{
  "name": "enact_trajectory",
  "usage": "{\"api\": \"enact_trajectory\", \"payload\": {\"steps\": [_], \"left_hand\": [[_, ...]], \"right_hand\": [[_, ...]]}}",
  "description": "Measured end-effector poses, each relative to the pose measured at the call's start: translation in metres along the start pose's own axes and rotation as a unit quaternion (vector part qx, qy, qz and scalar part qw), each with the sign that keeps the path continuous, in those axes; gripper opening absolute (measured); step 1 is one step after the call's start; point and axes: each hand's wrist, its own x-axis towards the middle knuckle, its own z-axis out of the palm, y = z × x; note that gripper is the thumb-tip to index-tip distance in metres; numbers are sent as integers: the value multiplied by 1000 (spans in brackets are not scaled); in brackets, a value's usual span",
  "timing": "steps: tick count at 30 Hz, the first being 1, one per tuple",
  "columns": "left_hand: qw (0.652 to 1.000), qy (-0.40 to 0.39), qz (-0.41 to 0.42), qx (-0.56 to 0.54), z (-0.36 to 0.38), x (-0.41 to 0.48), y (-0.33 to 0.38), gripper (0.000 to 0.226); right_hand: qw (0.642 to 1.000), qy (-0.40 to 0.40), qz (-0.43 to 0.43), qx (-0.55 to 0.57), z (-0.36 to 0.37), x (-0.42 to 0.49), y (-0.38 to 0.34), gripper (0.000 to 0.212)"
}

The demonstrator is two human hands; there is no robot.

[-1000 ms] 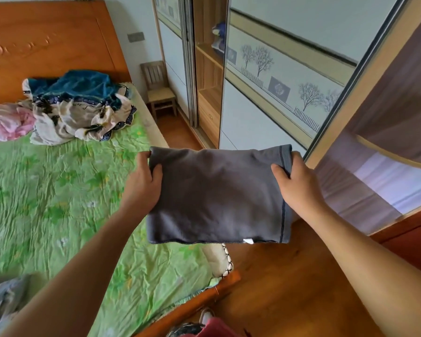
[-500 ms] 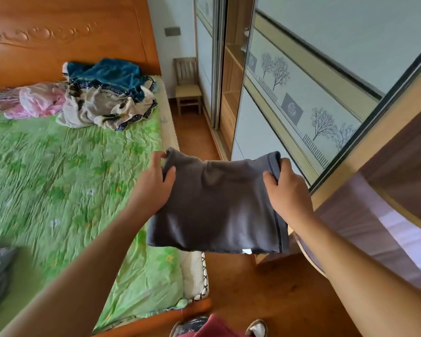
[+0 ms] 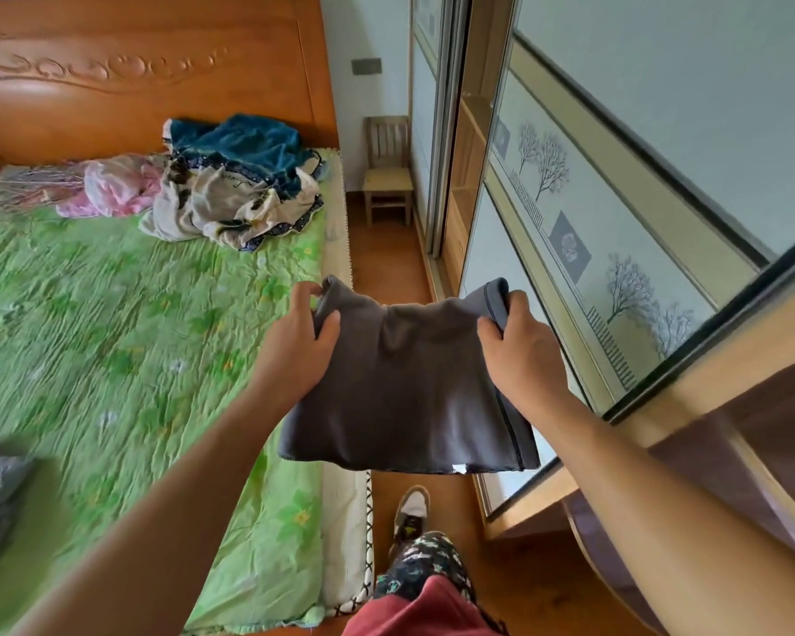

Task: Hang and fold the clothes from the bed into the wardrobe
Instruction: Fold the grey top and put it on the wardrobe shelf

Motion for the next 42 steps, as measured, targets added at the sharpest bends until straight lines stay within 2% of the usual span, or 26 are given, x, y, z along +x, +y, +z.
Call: {"api": "enact_trajectory", "payload": {"steps": [6, 17, 21, 28, 33, 37, 42], "left_hand": [[1000, -19, 7, 6, 35, 87, -5, 28], [998, -60, 9, -17, 81, 303, -50, 27], [997, -78, 5, -17, 88, 351, -56, 29], [997, -66, 7, -42, 106, 399, -54, 28], [998, -61, 12, -29, 114, 439, -57, 27], [998, -61, 5, -22, 131, 498, -63, 26], [997, -70, 6, -27, 169, 603, -77, 26]], "right_hand": [[999, 9, 27, -16, 35, 65, 9, 24], [997, -6, 73, -17, 122, 260, -10, 20], [997, -3, 74, -7, 133, 306, -13, 20], [999, -2, 51, 13, 145, 359, -9, 18], [998, -7, 48, 28, 160, 400, -7, 26], [998, -7, 56, 38, 171, 456, -6, 17], [997, 15, 67, 43, 211, 553, 1, 18]]}}
